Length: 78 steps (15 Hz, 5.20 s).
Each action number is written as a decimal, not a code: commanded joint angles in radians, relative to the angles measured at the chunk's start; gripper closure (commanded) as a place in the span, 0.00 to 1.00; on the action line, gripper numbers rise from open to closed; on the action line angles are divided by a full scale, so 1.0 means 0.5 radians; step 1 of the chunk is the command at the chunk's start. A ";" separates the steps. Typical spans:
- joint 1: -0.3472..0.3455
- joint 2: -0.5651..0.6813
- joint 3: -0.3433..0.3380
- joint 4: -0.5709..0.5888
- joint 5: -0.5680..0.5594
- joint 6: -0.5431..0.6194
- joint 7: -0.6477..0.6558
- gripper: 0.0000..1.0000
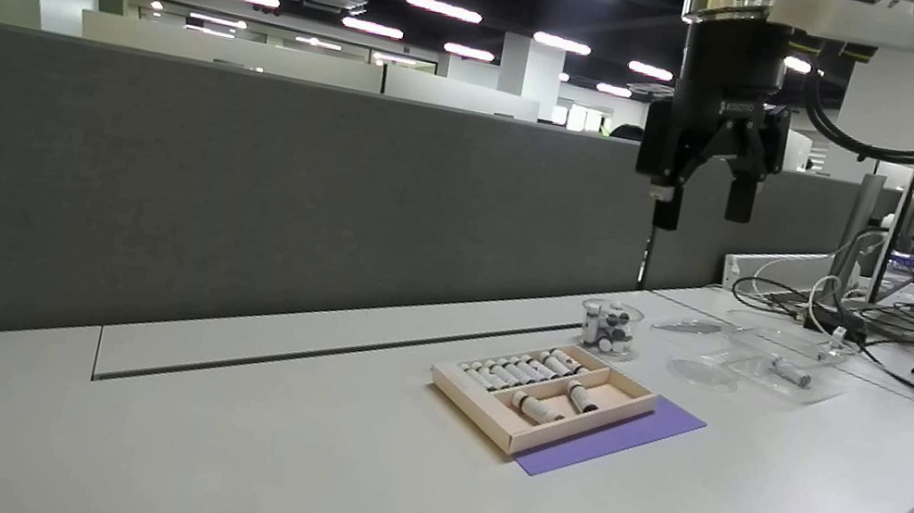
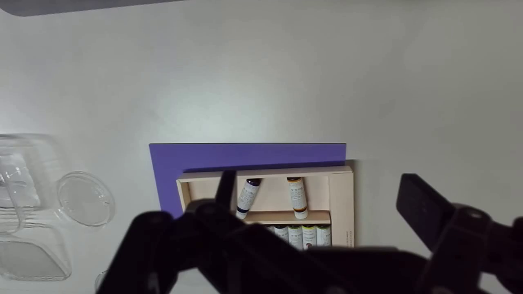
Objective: Remove a bottle from the bottom segment of the tray and put it in the big bowl
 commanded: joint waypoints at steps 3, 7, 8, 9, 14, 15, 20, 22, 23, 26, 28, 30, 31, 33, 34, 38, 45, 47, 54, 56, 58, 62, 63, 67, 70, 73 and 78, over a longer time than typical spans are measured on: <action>0.032 0.027 -0.058 0.015 -0.066 0.033 -0.016 0.00; -0.042 0.191 -0.114 0.093 -0.356 0.238 -0.181 0.00; -0.068 0.254 -0.136 0.130 -0.421 0.302 -0.183 0.00; -0.080 0.320 -0.174 0.166 -0.449 0.368 -0.217 0.00; -0.114 0.792 -0.411 0.516 -0.294 0.590 -0.476 0.00; -0.112 0.908 -0.452 0.607 -0.201 0.598 -0.533 0.00; -0.127 1.410 -0.489 1.015 0.239 0.413 -0.784 0.00; -0.142 1.555 -0.477 1.146 0.335 0.296 -0.799 0.00; -0.114 1.413 -0.499 0.954 0.263 0.439 -0.782 0.00; -0.115 1.493 -0.496 0.993 0.272 0.451 -0.789 0.00; -0.113 1.474 -0.496 0.990 0.272 0.450 -0.789 0.00; -0.113 1.464 -0.497 0.990 0.272 0.449 -0.789 0.00; -0.113 1.464 -0.497 0.989 0.272 0.449 -0.789 0.00; -0.149 1.529 -0.486 1.010 0.339 0.462 -0.845 0.00; -0.171 1.569 -0.480 1.033 0.381 0.437 -0.873 0.00; -0.223 1.721 -0.491 1.086 0.435 0.421 -0.927 0.00; -0.271 1.988 -0.491 1.195 0.375 0.364 -0.993 0.00; -0.272 2.048 -0.490 1.224 0.362 0.362 -1.013 0.00; -0.265 2.193 -0.485 1.297 0.306 0.421 -1.100 0.25; -0.280 2.210 -0.469 1.298 0.298 0.441 -1.152 0.34; -0.289 2.219 -0.461 1.303 0.289 0.431 -1.198 0.51; -0.287 2.206 -0.466 1.308 0.278 0.420 -1.213 0.79; -0.284 2.195 -0.471 1.312 0.279 0.416 -1.200 0.88; -0.237 2.073 -0.527 1.341 0.238 0.309 -1.075 0.95; -0.244 1.905 -0.568 1.382 0.227 0.167 -0.992 0.95; -0.226 1.786 -0.741 1.432 0.042 0.213 -0.810 0.95; -0.372 1.752 -0.998 1.496 -0.173 0.399 -0.689 0.95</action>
